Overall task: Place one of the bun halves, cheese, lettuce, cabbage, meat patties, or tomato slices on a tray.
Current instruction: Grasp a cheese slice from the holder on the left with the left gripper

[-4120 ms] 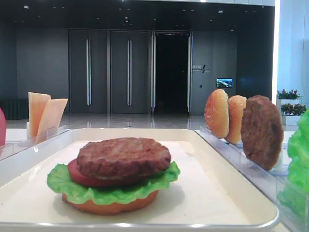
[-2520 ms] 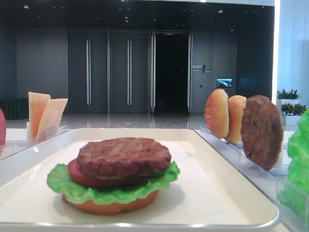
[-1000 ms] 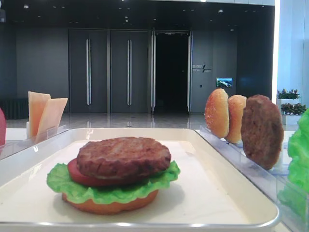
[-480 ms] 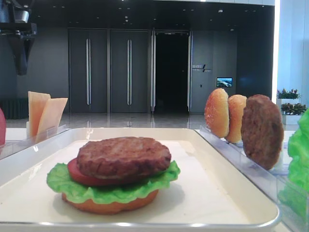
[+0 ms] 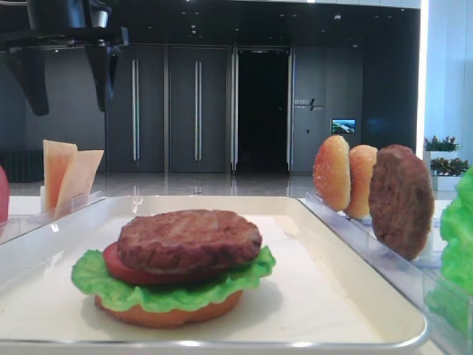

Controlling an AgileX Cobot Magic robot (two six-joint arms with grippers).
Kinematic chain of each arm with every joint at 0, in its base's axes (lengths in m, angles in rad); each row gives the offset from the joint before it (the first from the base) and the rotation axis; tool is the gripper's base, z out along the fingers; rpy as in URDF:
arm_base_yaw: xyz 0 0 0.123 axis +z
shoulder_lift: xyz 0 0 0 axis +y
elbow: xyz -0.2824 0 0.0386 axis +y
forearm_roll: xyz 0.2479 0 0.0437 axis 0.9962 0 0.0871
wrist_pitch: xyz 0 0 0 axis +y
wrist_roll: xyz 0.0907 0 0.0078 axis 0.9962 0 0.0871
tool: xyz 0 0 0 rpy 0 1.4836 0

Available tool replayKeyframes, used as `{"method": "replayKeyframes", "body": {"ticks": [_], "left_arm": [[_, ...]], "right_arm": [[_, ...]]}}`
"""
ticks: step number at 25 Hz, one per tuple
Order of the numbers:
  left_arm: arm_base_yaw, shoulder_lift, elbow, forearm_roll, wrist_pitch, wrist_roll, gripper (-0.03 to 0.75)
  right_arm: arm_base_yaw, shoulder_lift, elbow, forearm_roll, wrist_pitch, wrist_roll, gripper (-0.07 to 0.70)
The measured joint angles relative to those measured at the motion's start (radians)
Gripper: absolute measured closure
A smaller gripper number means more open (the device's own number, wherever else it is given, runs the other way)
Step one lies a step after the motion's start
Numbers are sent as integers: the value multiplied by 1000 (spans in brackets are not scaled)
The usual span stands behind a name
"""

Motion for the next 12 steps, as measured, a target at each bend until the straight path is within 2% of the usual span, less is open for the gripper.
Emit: {"method": "replayKeyframes", "body": {"ticks": [5, 12], "left_arm": [[-47, 14, 0, 8, 0, -43, 24], [-53, 52, 0, 52, 0, -69, 24]], "right_arm": [[0, 0, 0, 0, 0, 0, 143], [0, 0, 0, 0, 0, 0, 143]]}}
